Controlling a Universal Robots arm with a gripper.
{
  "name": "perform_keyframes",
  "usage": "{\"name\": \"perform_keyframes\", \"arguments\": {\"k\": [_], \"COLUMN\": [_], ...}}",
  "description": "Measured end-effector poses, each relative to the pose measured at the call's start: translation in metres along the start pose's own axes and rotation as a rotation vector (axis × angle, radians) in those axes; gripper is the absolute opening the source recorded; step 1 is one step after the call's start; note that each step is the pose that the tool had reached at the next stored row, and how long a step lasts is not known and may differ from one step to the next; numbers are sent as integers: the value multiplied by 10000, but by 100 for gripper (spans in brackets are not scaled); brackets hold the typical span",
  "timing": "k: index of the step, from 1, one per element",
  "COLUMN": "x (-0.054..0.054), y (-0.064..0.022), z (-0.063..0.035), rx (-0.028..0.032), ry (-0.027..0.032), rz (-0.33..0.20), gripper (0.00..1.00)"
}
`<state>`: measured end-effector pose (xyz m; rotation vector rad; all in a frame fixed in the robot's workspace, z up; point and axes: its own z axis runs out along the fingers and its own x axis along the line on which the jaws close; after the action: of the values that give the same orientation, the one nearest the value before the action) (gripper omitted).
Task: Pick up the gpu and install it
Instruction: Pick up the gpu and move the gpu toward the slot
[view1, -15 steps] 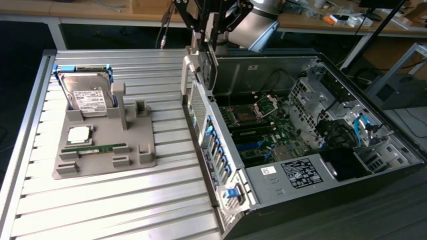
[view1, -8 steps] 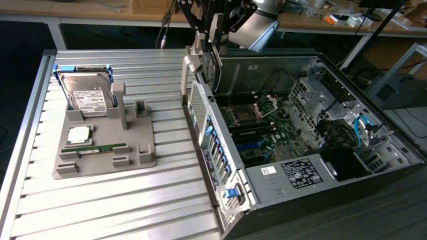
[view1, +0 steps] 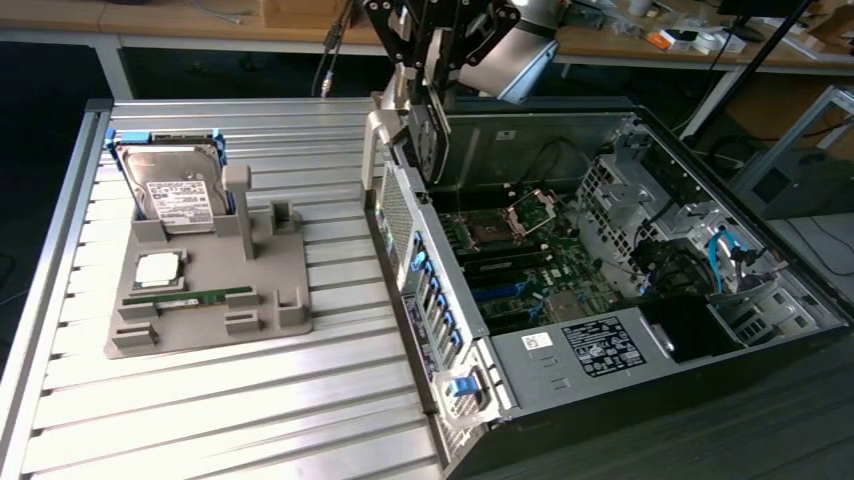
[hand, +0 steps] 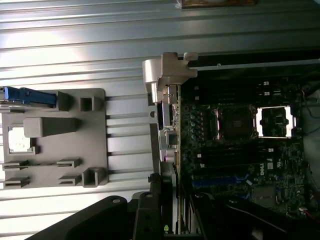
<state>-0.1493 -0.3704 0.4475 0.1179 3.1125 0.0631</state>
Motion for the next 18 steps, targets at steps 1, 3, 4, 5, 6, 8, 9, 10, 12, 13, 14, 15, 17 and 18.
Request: {"name": "perform_keyframes", "arguments": {"k": [1, 3, 4, 5, 6, 8, 9, 10, 12, 13, 14, 15, 17, 18], "x": [-6, -19, -26, -35, -44, -60, -67, -73, -87, -94, -102, -110, -124, -133], "y": [0, 1, 1, 2, 2, 2, 2, 2, 3, 3, 3, 4, 4, 4], "z": [1, 3, 4, 6, 7, 10, 12, 13, 15, 17, 18, 19, 22, 24], "rx": [1, 1, 1, 1, 1, 1, 0, 0, 2, 0, 1, 1, 1, 0], "ry": [0, 0, 0, 0, 1, 0, 0, -1, 1, 0, 0, 1, 0, 0], "rz": [0, 0, 0, -1, 0, 0, 0, -1, 0, 0, 0, 0, 0, 0], "gripper": [27, 27, 27, 27, 27, 27, 27, 27, 27, 27, 27, 27, 27, 27]}}
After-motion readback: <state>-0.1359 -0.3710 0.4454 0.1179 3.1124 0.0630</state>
